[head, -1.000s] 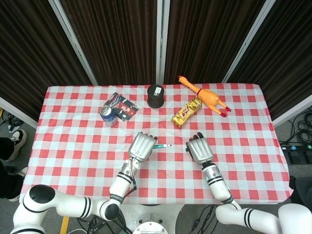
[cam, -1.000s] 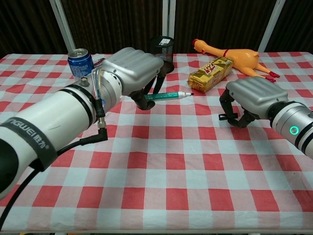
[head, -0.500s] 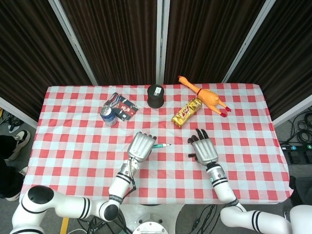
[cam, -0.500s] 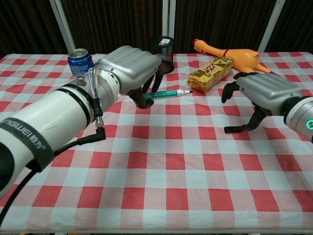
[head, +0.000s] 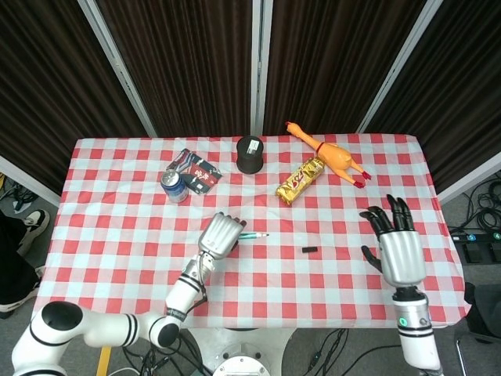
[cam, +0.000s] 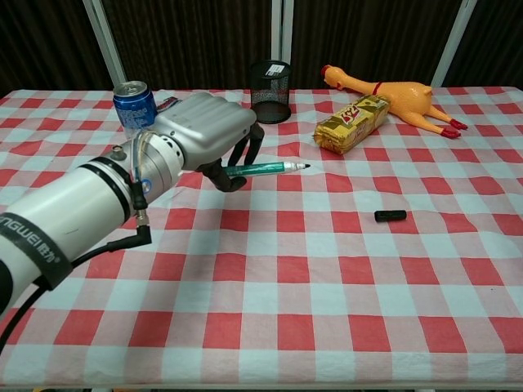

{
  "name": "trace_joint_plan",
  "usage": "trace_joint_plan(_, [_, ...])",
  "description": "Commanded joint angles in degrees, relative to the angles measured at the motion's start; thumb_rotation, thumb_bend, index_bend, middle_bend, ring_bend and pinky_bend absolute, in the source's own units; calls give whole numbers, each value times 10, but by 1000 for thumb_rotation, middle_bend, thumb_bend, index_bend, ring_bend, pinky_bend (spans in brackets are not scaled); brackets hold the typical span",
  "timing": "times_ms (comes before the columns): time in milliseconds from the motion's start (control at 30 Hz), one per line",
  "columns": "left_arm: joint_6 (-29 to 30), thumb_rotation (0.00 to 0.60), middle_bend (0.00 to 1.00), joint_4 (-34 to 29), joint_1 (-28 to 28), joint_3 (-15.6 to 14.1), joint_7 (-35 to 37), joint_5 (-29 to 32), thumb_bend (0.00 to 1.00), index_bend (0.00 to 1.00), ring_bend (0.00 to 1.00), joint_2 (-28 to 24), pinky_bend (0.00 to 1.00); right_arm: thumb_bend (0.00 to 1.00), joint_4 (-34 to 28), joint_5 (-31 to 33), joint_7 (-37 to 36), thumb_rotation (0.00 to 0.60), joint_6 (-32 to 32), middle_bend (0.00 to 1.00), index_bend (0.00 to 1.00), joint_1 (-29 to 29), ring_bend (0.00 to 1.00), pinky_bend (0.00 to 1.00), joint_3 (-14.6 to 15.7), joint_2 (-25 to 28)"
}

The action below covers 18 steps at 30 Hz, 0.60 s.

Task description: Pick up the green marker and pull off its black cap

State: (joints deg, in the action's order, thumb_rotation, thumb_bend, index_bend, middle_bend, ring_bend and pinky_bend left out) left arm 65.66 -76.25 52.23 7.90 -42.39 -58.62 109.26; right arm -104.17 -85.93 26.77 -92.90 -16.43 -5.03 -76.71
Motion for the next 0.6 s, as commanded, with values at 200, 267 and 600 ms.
trace_joint_plan(200, [-69,600,624,129,-15,-46,122,-91,414,584,622,8,604,26,3,-38,-28,600,-20,263,283,30,25,76,13,8])
trace_joint_plan(267, [-79,600,622,153,-17,-50,126,-98,409,582,622,14,604,26,8,-39,-29,600,-17,263,281,32,25,76,13,4])
trace_joint_plan(600, [-98,600,518,191,-22,-45,146,-128,222,412,525,19,560,26,31,-52,-48,600,-18,263,279,43,25,76,3,-6])
